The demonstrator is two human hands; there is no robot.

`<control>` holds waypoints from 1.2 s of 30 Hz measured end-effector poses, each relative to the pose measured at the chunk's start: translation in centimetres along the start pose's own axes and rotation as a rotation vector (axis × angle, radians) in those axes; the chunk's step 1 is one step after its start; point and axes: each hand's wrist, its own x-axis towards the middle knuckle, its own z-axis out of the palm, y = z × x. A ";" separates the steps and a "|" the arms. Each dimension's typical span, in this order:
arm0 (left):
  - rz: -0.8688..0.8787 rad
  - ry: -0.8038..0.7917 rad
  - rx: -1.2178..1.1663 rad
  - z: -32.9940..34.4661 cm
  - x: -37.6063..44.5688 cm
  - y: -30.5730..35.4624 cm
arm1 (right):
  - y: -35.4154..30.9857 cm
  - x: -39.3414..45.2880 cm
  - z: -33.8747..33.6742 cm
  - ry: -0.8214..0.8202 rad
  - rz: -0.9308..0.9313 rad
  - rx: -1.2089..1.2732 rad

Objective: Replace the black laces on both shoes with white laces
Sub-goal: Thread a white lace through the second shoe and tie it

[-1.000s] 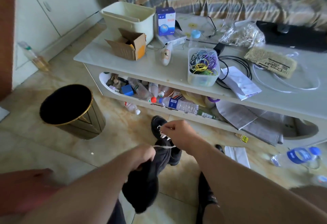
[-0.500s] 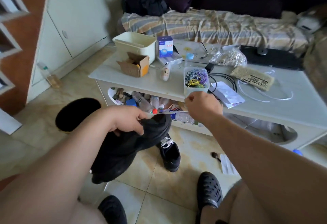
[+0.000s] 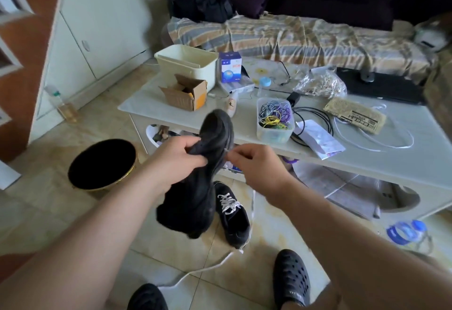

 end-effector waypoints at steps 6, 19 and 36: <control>-0.017 0.075 -0.841 2.0 0.6 2.6 | -1.7 -1.0 1.9 -0.031 -0.004 0.385; 0.038 -0.102 -1.199 5.5 -1.9 5.4 | -2.7 -0.5 0.2 -0.126 0.022 0.684; 0.115 0.357 -1.124 6.6 -3.0 7.1 | -5.5 -0.5 -1.5 0.129 -0.283 0.470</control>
